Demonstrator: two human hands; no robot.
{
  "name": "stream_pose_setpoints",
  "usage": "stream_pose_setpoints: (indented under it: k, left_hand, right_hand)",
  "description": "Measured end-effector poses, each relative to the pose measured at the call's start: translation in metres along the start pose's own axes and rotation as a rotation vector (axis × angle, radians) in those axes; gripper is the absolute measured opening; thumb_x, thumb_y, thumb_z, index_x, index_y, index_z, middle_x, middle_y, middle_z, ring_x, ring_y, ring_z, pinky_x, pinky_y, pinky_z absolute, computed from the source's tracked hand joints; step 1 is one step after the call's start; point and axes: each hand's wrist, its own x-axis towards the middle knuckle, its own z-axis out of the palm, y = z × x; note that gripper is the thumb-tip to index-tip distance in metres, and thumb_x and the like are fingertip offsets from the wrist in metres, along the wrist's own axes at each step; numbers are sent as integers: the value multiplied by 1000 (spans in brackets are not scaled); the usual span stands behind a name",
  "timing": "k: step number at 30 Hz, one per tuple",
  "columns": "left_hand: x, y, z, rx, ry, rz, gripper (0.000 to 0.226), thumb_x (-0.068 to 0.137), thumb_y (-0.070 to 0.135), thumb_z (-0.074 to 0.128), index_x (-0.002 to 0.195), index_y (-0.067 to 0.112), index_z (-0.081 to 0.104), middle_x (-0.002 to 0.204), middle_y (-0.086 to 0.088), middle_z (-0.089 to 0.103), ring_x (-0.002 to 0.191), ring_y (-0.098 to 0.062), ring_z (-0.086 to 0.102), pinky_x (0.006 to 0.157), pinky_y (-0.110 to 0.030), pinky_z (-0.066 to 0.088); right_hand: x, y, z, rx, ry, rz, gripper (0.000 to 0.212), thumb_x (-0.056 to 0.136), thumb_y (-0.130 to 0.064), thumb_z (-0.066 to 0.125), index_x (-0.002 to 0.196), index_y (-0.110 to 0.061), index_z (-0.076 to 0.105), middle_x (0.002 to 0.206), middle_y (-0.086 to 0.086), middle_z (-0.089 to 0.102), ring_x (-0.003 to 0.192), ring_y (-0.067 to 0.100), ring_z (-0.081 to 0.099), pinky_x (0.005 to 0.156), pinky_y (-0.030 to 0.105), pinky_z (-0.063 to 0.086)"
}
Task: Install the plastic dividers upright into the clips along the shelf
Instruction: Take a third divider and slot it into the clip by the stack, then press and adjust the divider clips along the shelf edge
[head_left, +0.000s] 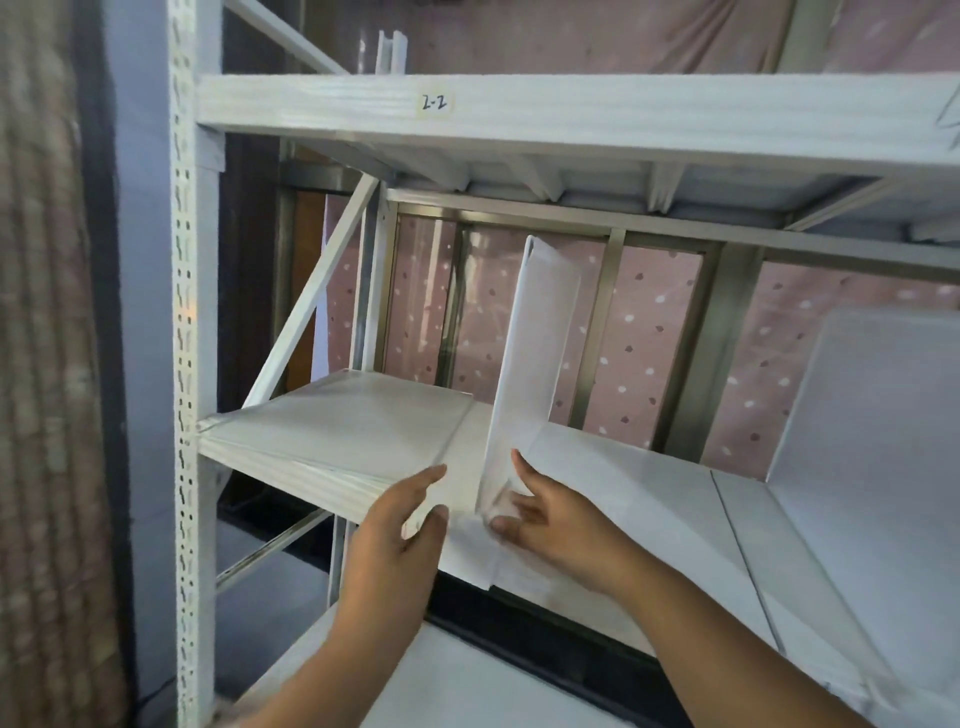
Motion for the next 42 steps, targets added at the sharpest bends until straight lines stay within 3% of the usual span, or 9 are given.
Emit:
stream_pose_setpoints:
  k: [3, 6, 8, 10, 16, 21, 27, 36, 42]
  left_hand:
    - [-26, -27, -3, -232, 140, -140, 38, 98, 7, 70, 107, 44, 75, 117, 2, 75, 110, -18, 70, 86, -32, 56]
    - [-44, -46, 6, -671, 122, -579, 28, 90, 13, 80, 115, 22, 73, 125, -25, 67, 98, -32, 69, 77, -46, 62]
    - [-51, -54, 13, -939, 7, -866, 54, 79, 31, 84, 128, 18, 69, 132, -23, 66, 110, -40, 71, 79, -54, 65]
    - [-58, -57, 23, -1124, -90, -960, 69, 71, 37, 88, 134, 20, 64, 138, -25, 63, 114, -51, 73, 80, -63, 63]
    - [-56, -61, 67, -1346, -227, -901, 62, 85, 39, 81, 141, 18, 65, 140, -27, 68, 118, -50, 71, 91, -65, 60]
    - [-48, -66, 86, -1364, -158, -762, 52, 94, 26, 72, 144, 13, 61, 140, -21, 71, 123, -42, 71, 92, -63, 62]
    - [-47, -65, 93, -1263, -108, -664, 43, 103, 36, 61, 142, 17, 65, 140, -15, 72, 129, -33, 69, 100, -47, 59]
    - [-34, -74, 103, -1071, -31, -725, 49, 106, 56, 46, 121, 22, 79, 99, -8, 79, 73, -17, 67, 67, -34, 47]
    - [-27, -72, 99, -1020, 11, -806, 59, 98, 68, 52, 110, 18, 81, 89, -7, 79, 65, -17, 67, 60, -34, 45]
  right_hand:
    - [-1, 7, -3, -56, 9, 17, 109, 68, -85, 68, 158, -53, 17, 169, -15, 21, 152, 7, 28, 112, 29, 31]
    - [3, 6, 1, -112, -27, 39, 107, 68, -87, 62, 159, -49, 20, 171, -14, 15, 157, 13, 17, 124, 40, 22]
    - [3, 6, 2, -182, -56, 31, 108, 70, -84, 62, 161, -40, 25, 172, -12, 15, 157, 14, 14, 126, 43, 18]
    - [4, 7, 4, -273, -68, 23, 103, 76, -79, 63, 161, -33, 29, 172, -11, 12, 158, 14, 12, 126, 41, 16]
    - [9, 10, 10, -551, -83, -19, 80, 97, -62, 53, 163, -29, 23, 173, -8, 10, 158, 15, 9, 123, 36, 14]
    - [10, 6, 11, -627, -92, -26, 76, 99, -60, 50, 162, -24, 28, 172, -4, 18, 157, 19, 17, 122, 37, 19]
    - [2, -5, 18, -908, -28, -49, 60, 102, -60, 36, 149, -23, 43, 156, 2, 46, 135, 29, 53, 104, 44, 45]
    - [5, -14, 38, -1076, 151, -89, 61, 99, -67, 30, 120, -19, 62, 110, 2, 70, 95, 22, 69, 70, 32, 45]
    - [12, -23, 38, -1057, 212, -70, 53, 92, -74, 35, 86, -26, 58, 84, -1, 70, 68, 17, 50, 56, 28, 35]
